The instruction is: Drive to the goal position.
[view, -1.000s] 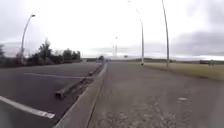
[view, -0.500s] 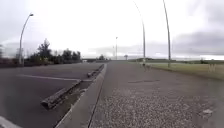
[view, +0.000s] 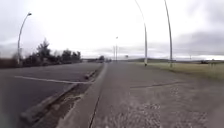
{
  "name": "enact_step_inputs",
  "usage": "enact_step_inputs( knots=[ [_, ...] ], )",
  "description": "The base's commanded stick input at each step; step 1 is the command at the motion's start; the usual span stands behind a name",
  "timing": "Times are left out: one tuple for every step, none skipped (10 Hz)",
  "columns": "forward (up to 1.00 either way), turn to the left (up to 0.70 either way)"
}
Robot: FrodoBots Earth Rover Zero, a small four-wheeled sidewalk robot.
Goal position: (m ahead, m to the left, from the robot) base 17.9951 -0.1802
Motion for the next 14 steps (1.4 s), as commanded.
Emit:
enact_step_inputs(
  knots=[
    [1.00, 0.00],
    [1.00, 0.00],
    [1.00, 0.00],
    [1.00, 0.00],
    [1.00, 0.00],
    [1.00, 0.00],
    [1.00, 0.00],
    [1.00, 0.00],
    [1.00, 0.00],
    [1.00, 0.00],
    [1.00, 0.00],
    [1.00, 0.00],
    [1.00, 0.00],
    [1.00, 0.00]
  ],
)
